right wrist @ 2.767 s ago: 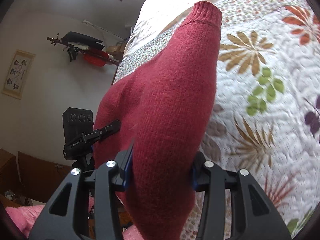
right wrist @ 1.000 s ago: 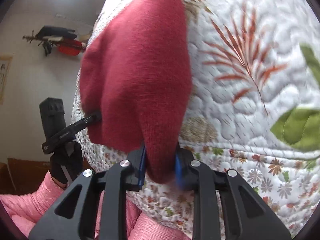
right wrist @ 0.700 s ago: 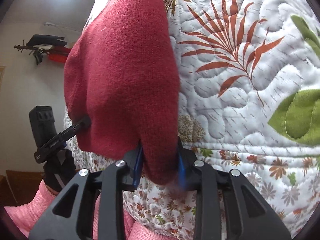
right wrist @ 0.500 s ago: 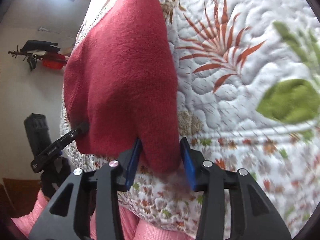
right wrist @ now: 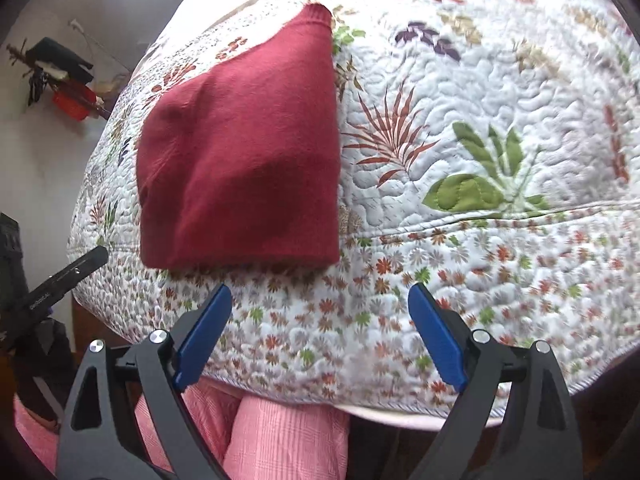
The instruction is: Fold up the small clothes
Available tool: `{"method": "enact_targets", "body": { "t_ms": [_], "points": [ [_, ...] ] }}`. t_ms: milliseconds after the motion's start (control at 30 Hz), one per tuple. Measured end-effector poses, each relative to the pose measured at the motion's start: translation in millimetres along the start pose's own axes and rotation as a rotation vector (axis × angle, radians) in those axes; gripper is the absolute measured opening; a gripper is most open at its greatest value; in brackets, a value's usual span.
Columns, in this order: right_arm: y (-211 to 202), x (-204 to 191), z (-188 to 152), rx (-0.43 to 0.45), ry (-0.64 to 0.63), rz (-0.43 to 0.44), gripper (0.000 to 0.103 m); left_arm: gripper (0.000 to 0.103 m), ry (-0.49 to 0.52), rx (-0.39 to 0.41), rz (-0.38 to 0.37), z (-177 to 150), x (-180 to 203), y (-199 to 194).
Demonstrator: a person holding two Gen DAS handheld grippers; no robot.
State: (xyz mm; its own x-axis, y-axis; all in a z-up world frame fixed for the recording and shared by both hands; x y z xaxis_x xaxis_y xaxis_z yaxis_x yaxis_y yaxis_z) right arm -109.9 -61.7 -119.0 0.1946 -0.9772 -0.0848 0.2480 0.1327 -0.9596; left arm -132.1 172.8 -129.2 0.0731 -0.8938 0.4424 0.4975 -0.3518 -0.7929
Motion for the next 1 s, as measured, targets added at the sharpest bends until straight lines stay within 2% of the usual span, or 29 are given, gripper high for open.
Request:
{"method": "enact_targets", "body": {
  "t_ms": [300, 567, 867, 1000],
  "points": [
    [-32, -5, -26, 0.052, -0.031, -0.041, 0.091, 0.08, 0.034, 0.03, 0.058, -22, 13, -34],
    [-47, -5, -42, 0.053, -0.031, -0.078, 0.092, 0.086, 0.039, 0.046, 0.102, -40, 21, -53],
    [-62, -13, -51, 0.079, -0.065, -0.203, 0.095, 0.086, 0.038, 0.043, 0.14, -59, 26, -66],
    [-73, -18, -53, 0.098, -0.064, -0.211, 0.095, 0.086, 0.036, 0.056, 0.152, -60, 29, -76]
  ]
}}
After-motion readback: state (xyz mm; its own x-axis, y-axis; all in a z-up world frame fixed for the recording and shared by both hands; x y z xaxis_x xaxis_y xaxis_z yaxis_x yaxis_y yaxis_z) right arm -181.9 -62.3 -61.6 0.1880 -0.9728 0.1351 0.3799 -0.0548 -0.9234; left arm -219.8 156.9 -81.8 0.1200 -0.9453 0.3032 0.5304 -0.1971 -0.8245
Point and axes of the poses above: each gripper's, at about its wrist camera, not at the fingertips, and y roughly the way its jaws point, x to its right, z to its top, the point moved 10 cm from there along y, roughly the way its jaws point, and after that the axes turned 14 degrees about -z, right-handed, at the moved point
